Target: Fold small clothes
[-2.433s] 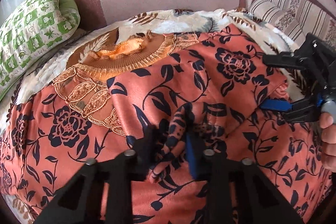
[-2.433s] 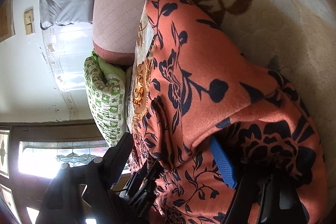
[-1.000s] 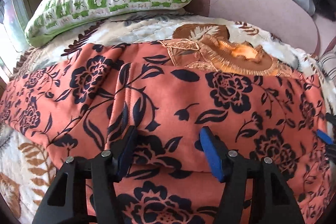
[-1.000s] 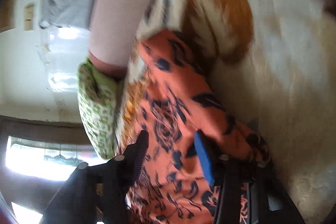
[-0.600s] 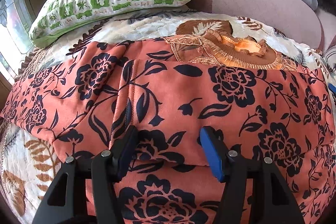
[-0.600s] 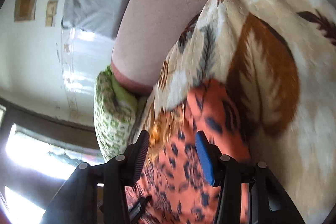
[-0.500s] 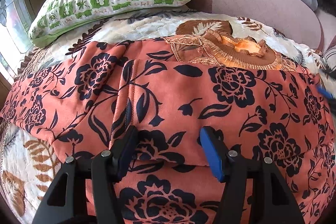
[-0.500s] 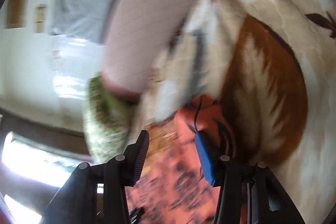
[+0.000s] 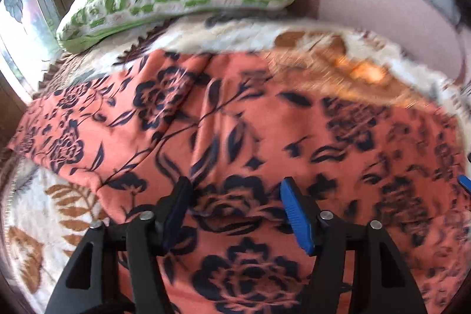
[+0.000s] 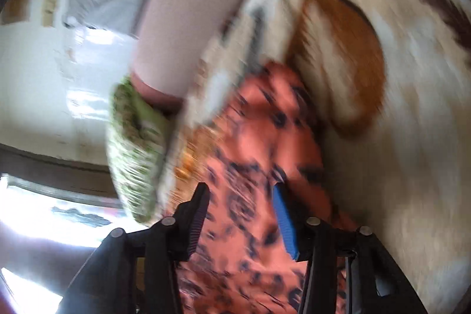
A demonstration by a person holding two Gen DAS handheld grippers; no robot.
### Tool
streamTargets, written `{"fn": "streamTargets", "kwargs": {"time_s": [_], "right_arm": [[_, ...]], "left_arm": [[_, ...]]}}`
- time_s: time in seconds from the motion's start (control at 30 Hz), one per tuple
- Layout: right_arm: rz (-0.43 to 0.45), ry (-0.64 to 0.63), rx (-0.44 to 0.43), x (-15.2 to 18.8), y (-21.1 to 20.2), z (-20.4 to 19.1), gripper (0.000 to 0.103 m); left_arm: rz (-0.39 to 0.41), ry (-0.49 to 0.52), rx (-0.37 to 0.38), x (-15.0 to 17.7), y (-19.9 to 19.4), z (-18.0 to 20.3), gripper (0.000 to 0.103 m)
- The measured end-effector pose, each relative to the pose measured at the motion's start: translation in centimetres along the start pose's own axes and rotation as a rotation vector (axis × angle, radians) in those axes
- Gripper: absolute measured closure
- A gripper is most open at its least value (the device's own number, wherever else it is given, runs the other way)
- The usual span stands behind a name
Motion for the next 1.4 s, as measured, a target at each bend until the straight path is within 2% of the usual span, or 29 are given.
{"fn": "streamTargets", "kwargs": {"time_s": [0.03,0.1,0.17,0.23,0.3,0.43,0.5,0.57,0.6,0.7,0.77,0.83,0.9,0.97,1.1,1.2,1.33,1.4], "right_arm": [[0.012,-0.022,0.007,0.4,0.0,-0.1,0.054],[0.040,-0.101,0.088,1.9,-0.8,-1.0,0.054],[0.044,-0.165,0.125,3.7,-1.1,-1.8,0.054],[0.072,-0.281,0.181,6.1,-1.3,-2.8,0.051],[0.121,-0.402,0.280,8.2,-0.5,-3.6,0.046],[0.186,-0.567,0.444,10.1,2.4,-4.1,0.046],[0.219,-0.652,0.515,11.2,3.4,-5.6,0.044],[0.234,-0.702,0.482,11.5,2.9,-6.7,0.044],[0.272,-0.733,0.475,11.9,2.4,-7.6,0.044],[0.342,-0.778,0.454,12.2,1.7,-8.5,0.044],[0.310,-0.771,0.476,11.6,2.8,-8.1,0.044],[0.224,-0.749,0.541,10.3,5.3,-6.7,0.044],[0.250,-0.742,0.503,10.2,5.3,-6.8,0.043],[0.235,-0.741,0.492,10.2,5.3,-7.3,0.043],[0.270,-0.790,0.511,10.9,5.7,-6.7,0.041],[0.280,-0.804,0.526,11.5,6.2,-6.5,0.041],[0.274,-0.792,0.505,11.4,6.0,-6.3,0.040],[0.275,-0.795,0.505,11.4,6.0,-6.4,0.040]], "left_arm": [[0.006,-0.021,0.018,0.1,0.0,-0.3,0.035],[0.006,-0.046,0.046,0.1,-0.5,-0.8,0.035],[0.019,-0.067,0.067,0.3,-1.3,-1.3,0.035],[0.020,-0.097,0.067,0.6,-1.8,-2.3,0.035],[0.037,-0.153,0.073,0.8,-2.6,-3.9,0.035],[0.094,-0.267,0.032,1.7,-4.7,-7.9,0.035],[0.120,-0.303,-0.028,2.3,-5.7,-10.5,0.035],[0.127,-0.344,-0.102,3.1,-6.3,-13.4,0.034],[0.126,-0.381,-0.129,3.7,-6.5,-15.1,0.033],[0.103,-0.517,-0.154,5.5,-6.0,-20.3,0.033],[0.082,-0.627,-0.169,7.1,-5.3,-24.3,0.033],[0.076,-0.699,-0.176,8.4,-4.9,-26.6,0.033],[0.082,-0.780,-0.162,10.0,-4.3,-29.1,0.033],[0.107,-0.851,-0.125,11.2,-3.9,-31.4,0.033],[0.142,-0.989,-0.067,13.5,-2.8,-36.4,0.033],[0.191,-1.077,0.025,14.4,-1.7,-38.7,0.033],[0.241,-1.036,0.060,12.8,-0.7,-39.7,0.033],[0.240,-1.052,0.108,12.0,0.1,-40.4,0.033]]}}
Point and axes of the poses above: each gripper's, at about its wrist camera, not at the fingertips, and y roughly the way its jaws point, z to its right, x to its underside, the point moved 3 cm from there along y, roughly the way its jaws point, and after that the axes turned 13 degrees about y, right-handed, at the moved point
